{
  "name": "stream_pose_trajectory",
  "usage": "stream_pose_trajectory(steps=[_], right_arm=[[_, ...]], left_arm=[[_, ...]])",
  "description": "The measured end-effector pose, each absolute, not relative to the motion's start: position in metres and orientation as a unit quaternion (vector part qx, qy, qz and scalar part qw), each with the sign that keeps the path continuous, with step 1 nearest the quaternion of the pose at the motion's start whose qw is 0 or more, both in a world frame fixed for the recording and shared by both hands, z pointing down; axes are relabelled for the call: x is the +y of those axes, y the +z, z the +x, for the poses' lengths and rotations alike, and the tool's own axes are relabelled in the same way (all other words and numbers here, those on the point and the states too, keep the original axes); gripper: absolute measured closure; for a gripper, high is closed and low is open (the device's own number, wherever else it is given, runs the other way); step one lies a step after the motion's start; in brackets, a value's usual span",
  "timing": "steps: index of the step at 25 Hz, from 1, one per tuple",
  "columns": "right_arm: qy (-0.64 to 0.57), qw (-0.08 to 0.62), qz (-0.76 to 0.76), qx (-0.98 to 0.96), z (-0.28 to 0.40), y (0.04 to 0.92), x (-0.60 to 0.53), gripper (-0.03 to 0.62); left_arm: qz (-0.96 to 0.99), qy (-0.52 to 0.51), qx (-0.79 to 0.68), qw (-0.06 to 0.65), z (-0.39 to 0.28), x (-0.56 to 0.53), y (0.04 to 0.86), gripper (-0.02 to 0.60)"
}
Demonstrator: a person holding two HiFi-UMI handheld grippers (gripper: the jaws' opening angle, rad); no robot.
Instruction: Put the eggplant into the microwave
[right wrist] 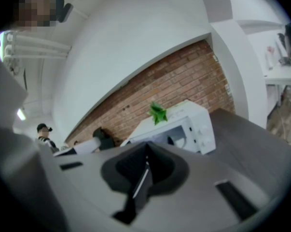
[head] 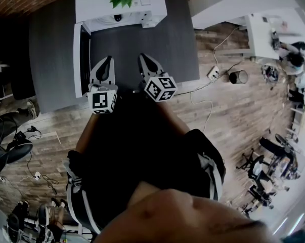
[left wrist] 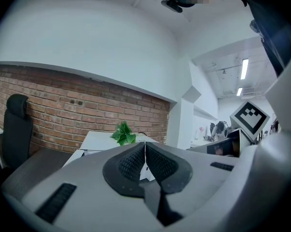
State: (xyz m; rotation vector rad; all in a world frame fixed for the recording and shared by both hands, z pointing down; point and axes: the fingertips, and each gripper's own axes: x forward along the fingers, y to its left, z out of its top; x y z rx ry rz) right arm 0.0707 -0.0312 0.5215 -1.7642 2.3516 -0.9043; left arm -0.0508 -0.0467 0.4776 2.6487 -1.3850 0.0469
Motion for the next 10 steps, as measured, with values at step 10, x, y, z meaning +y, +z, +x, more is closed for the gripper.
stream_pose_trajectory(steps=[10], right_arm=[[-0.295,0.038,-0.571,0.765,0.0698,0.5235,-0.0344,0.562]], left_arm=[[0.881,0.018,-0.465,0.080,-0.0524,-0.0500,0.4808,0.540]])
